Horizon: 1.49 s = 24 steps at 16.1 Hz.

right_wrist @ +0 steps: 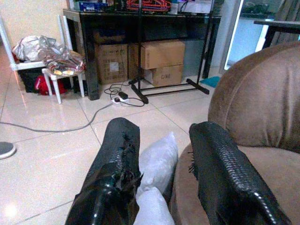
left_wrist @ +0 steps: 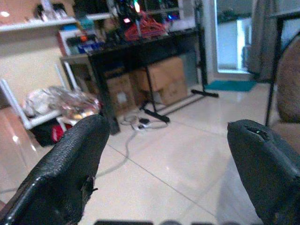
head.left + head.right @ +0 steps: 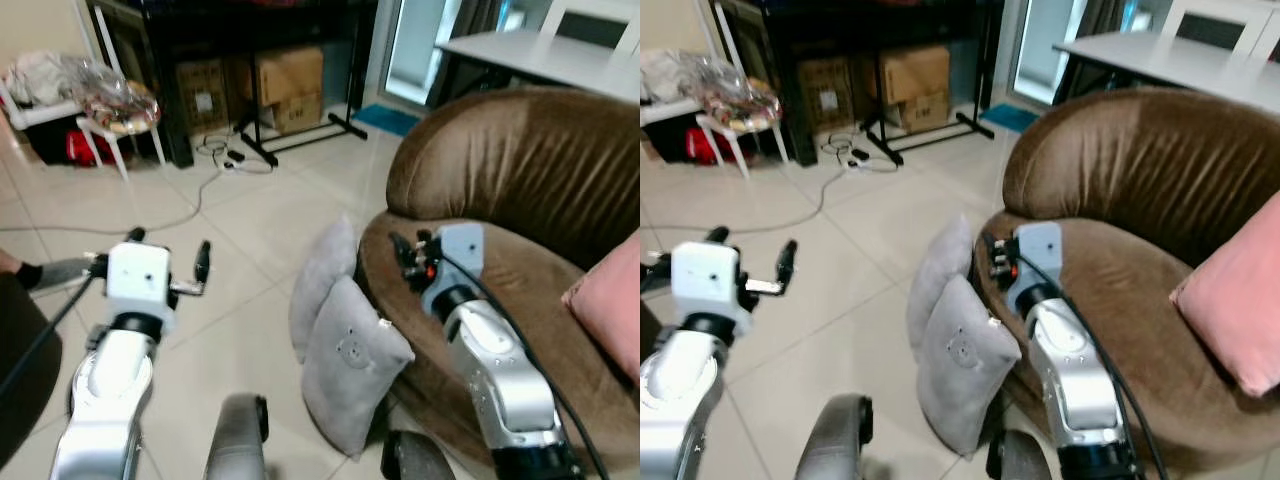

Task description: Move the pillow to the sofa from floor

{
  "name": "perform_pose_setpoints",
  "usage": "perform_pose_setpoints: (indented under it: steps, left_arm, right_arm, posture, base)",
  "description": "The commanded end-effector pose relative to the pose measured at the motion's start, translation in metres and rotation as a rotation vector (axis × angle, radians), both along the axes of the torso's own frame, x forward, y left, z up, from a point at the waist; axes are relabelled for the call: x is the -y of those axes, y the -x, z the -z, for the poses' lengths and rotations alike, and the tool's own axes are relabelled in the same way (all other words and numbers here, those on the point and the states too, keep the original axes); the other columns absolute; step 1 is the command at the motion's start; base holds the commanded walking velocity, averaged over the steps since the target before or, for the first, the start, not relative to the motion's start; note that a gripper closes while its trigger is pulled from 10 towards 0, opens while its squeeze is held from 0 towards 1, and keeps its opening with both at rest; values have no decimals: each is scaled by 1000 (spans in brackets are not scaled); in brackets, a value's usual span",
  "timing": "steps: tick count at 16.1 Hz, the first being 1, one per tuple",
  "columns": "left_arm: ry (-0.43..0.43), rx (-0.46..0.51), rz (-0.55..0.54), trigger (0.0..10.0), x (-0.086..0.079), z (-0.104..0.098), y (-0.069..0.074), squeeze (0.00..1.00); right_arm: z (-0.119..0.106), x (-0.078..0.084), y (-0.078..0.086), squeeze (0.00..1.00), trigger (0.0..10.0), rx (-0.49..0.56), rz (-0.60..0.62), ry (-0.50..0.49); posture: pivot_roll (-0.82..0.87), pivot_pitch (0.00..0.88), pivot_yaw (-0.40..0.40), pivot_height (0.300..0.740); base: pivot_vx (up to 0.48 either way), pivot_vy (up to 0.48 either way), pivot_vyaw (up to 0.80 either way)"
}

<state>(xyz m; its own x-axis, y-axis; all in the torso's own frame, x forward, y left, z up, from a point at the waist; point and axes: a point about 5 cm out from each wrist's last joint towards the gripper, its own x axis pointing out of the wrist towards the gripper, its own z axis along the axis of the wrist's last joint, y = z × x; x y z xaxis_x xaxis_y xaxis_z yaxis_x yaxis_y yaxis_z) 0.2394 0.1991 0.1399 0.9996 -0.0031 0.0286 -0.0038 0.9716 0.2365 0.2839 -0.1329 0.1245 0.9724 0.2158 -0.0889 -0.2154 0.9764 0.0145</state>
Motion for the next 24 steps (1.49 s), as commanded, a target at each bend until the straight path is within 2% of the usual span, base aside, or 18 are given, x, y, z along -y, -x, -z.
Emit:
perform_pose_setpoints:
  steps: [1, 12, 16, 24]
  left_arm:
    - [-6, 11, 10, 10000, 0, -3, -2, 0]
    - [-10, 13, 12, 10000, 0, -3, -2, 0]
    - [-35, 5, 10, 10000, 1, -2, -4, 0]
    - [-44, -7, 6, 10000, 1, 4, 1, 0]
  right_arm:
    - [-1, 3, -1, 0, 10000, 5, 15, -3]
    - [-1, 2, -3, 0, 10000, 4, 15, 0]
    - [1, 2, -4, 0, 10000, -2, 12, 6]
    - [9, -1, 2, 0, 10000, -24, -36, 1]
  posture:
    - [17, 0, -23, 615]
    - [21, 0, -24, 615]
    - [18, 0, -13, 615]
    - [24, 0, -25, 531]
  base:
    - [341, 0, 0]
    - [335, 0, 0]
    - [65, 0, 0]
    - [0, 0, 0]
